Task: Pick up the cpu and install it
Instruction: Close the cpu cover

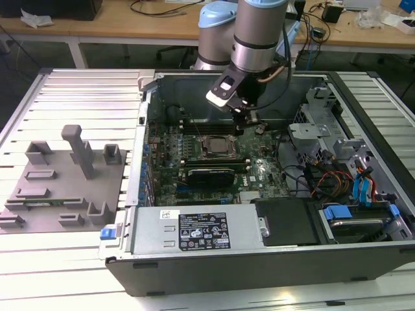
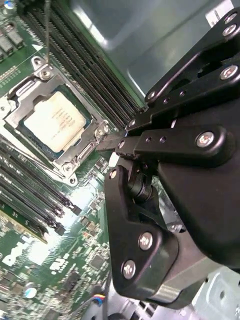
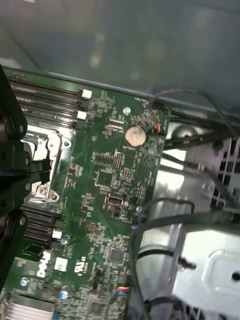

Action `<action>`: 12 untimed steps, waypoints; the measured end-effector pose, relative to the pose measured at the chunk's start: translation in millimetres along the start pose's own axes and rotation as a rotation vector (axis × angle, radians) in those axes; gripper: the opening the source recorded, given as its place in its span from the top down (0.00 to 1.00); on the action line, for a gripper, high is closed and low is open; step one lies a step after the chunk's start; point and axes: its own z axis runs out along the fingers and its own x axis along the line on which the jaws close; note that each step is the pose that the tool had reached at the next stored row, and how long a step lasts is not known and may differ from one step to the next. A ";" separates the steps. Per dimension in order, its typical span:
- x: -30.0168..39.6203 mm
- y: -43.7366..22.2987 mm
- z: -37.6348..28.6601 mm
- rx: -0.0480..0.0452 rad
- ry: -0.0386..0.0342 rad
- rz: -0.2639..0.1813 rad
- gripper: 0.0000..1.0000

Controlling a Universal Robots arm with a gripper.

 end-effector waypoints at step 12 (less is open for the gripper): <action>0.0 0.0 0.7 0.0000 -0.0016 -0.256 0.89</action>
